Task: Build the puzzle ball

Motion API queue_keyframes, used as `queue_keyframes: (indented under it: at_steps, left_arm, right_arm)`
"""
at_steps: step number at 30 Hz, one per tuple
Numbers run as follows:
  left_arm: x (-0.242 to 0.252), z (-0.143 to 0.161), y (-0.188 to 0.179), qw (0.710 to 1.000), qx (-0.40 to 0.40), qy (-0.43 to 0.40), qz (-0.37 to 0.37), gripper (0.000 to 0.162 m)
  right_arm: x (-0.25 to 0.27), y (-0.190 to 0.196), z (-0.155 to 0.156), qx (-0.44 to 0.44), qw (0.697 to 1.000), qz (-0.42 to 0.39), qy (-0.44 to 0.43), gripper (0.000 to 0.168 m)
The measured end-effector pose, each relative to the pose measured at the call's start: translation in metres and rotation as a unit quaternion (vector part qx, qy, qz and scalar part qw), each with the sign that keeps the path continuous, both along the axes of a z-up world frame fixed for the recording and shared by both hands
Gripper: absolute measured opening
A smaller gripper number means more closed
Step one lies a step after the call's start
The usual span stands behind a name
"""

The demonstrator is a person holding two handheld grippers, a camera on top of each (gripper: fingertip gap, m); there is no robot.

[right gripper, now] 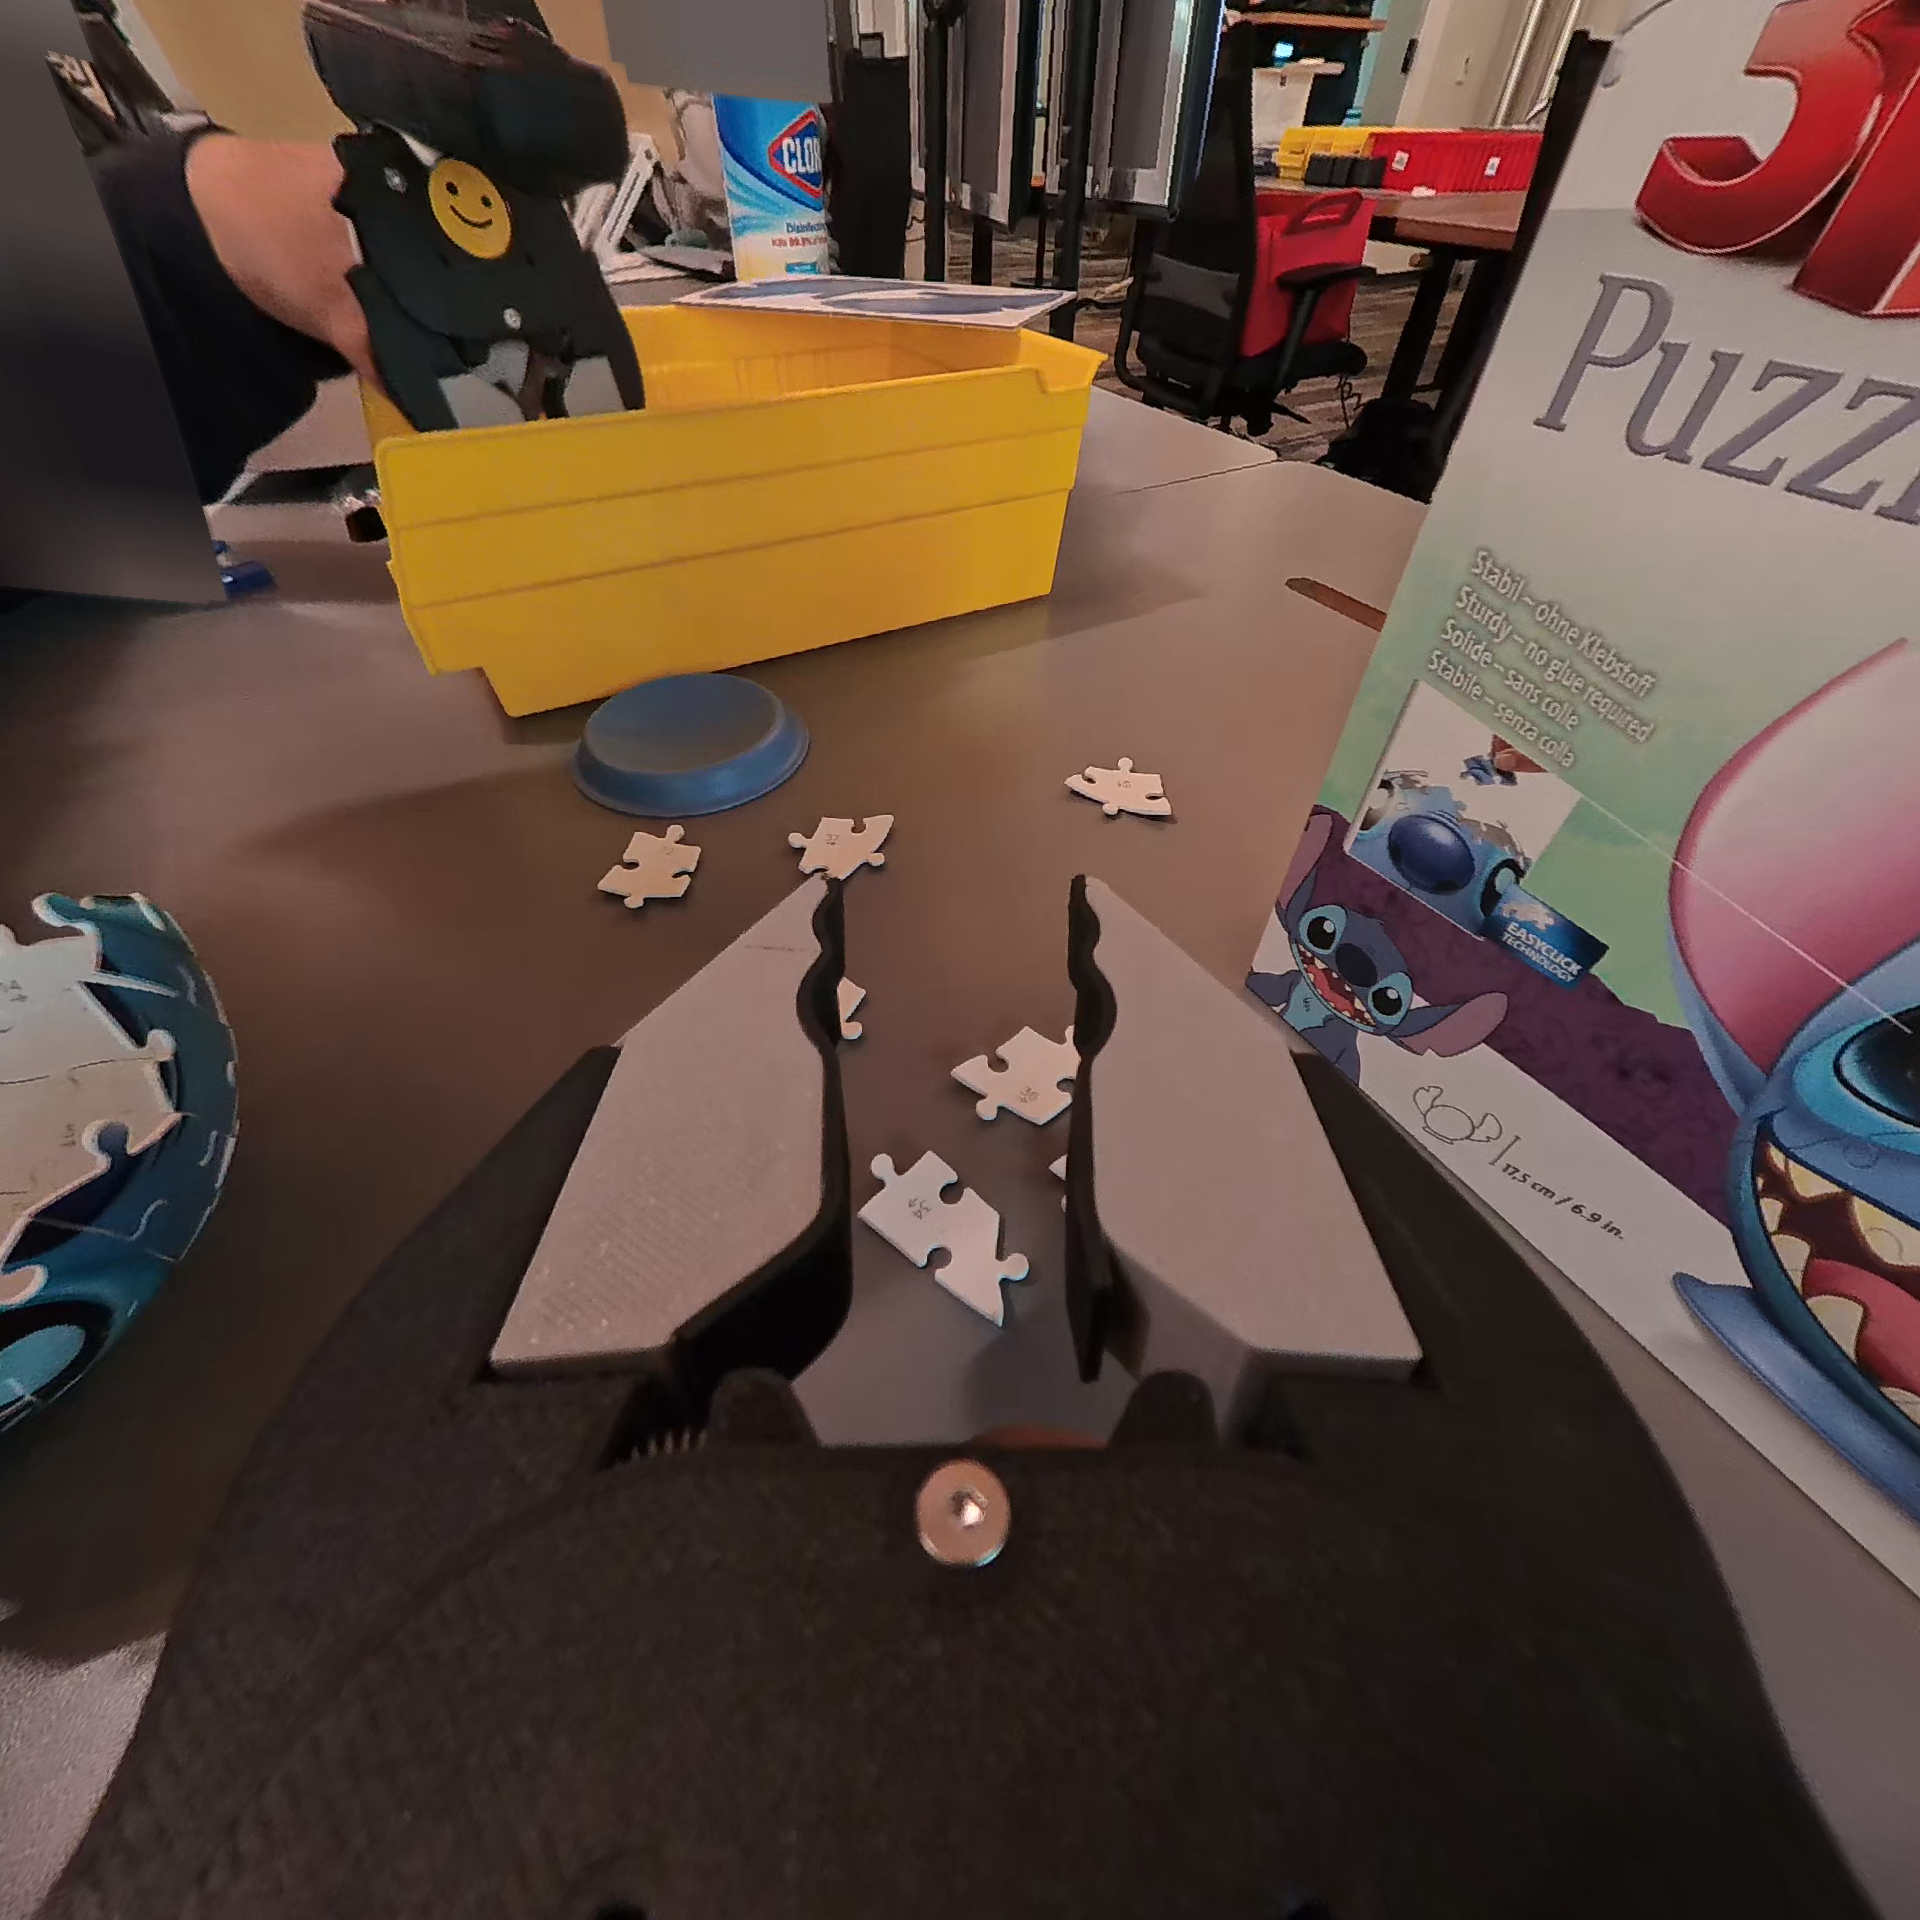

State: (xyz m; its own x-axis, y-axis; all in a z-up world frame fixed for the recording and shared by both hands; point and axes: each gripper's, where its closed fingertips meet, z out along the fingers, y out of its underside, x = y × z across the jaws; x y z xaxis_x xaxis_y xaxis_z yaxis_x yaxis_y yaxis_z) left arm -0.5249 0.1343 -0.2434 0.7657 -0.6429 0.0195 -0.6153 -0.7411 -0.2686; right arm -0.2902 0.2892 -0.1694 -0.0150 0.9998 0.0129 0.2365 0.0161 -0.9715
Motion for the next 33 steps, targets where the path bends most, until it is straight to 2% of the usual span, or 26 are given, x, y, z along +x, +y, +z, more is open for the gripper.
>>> queue_keyframes:
  at_steps: [1,3,5,11,17,20,23,27,33]
  left_arm:
    - [-0.016,0.000,0.005,0.999,0.015,0.035,0.017,0.018]
    - [-0.030,0.005,0.011,0.997,0.031,0.050,0.043,0.026]
    - [-0.024,0.013,0.009,0.999,0.030,0.016,0.041,0.026]
    - [-0.043,0.035,0.016,0.996,0.066,0.017,0.066,0.026]
    - [-0.053,0.038,0.013,0.995,0.067,0.036,0.068,0.028]
    - [-0.038,0.042,0.012,0.996,0.069,-0.011,0.051,0.028]
    - [-0.013,0.033,0.008,0.997,0.041,-0.057,0.023,0.031]
    - [0.000,0.015,0.003,0.999,0.022,-0.029,-0.011,0.033]
    - [0.017,0.001,-0.001,0.999,0.002,-0.031,-0.037,0.033]
  right_arm:
    - [0.000,0.000,-0.001,0.001,1.000,0.001,-0.002,0.040]
    - [-0.001,-0.002,-0.001,0.001,1.000,0.004,-0.004,0.039]
    - [-0.002,-0.002,-0.002,0.001,1.000,0.004,-0.004,0.039]
    - [-0.002,-0.002,-0.001,0.002,1.000,0.004,-0.003,0.039]
    - [-0.002,-0.003,-0.002,0.002,1.000,0.005,-0.005,0.040]
    - [-0.002,-0.002,-0.001,0.004,1.000,0.004,-0.004,0.040]
    - [-0.002,-0.002,-0.002,0.002,1.000,0.004,-0.004,0.040]
    - [-0.002,-0.002,-0.003,-0.006,1.000,0.006,-0.009,0.040]
    - [-0.003,-0.004,-0.004,-0.005,1.000,0.012,-0.011,0.039]
